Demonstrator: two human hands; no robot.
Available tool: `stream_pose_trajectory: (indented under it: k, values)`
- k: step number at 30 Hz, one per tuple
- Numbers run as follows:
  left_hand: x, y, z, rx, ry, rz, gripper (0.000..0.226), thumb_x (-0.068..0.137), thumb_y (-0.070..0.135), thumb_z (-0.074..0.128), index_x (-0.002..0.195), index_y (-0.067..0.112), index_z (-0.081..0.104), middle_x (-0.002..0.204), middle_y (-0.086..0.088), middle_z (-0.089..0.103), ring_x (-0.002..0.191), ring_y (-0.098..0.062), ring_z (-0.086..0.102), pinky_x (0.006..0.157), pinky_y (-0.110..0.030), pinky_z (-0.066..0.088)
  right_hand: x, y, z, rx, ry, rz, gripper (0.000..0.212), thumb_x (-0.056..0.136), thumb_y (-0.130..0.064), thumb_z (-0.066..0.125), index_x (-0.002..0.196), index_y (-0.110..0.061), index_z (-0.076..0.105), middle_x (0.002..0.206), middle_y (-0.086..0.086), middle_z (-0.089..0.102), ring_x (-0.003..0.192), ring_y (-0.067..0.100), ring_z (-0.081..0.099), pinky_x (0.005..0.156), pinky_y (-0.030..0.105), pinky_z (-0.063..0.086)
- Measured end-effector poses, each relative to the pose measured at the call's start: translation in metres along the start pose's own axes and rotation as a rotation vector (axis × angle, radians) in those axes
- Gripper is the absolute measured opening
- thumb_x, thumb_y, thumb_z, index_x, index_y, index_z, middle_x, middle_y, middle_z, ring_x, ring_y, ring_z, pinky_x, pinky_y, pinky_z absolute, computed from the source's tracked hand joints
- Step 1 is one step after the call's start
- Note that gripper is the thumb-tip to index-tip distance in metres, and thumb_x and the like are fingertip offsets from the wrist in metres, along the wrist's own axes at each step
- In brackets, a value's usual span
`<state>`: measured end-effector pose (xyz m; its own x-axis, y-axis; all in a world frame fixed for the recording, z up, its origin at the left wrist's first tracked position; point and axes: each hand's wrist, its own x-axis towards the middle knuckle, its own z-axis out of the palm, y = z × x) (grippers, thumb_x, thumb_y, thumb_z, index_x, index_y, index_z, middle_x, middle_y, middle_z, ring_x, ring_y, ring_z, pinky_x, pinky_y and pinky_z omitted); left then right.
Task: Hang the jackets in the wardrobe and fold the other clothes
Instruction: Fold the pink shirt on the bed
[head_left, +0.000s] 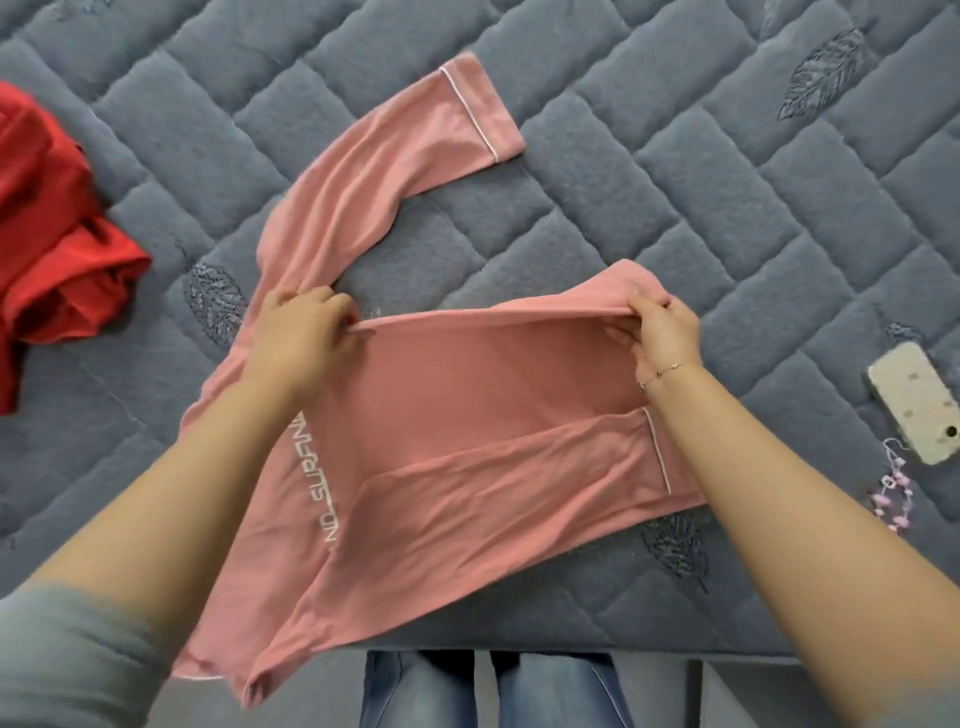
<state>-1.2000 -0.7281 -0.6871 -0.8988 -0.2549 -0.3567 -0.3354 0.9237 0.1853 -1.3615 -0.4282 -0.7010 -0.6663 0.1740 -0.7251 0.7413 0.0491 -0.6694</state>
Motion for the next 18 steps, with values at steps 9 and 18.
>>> stream_pose_trajectory:
  k: [9,18]
  values:
    - [-0.112,0.048,0.014,-0.06,-0.079,0.259,0.024,0.077,0.029,0.045,0.083,0.022,0.066,0.078,0.004,0.059,0.075,-0.024,0.061,0.073,-0.034,0.03,-0.033,0.05,-0.093,-0.151,0.141,-0.039,0.033,0.086,-0.006,0.066,0.063,-0.021,0.048,0.054,-0.016,0.053,0.049,-0.003,0.047,0.047,0.014,0.04]
    - [-0.128,0.067,0.046,-0.412,-0.147,0.041,0.03,0.08,0.031,0.052,0.104,0.025,0.069,0.105,0.011,0.064,0.098,-0.016,0.061,0.087,-0.037,0.042,-0.044,0.055,-0.086,-0.922,0.27,-0.552,0.057,0.07,0.001,0.071,0.124,-0.005,0.054,0.117,0.02,0.049,0.104,0.034,0.049,0.095,0.04,0.039]
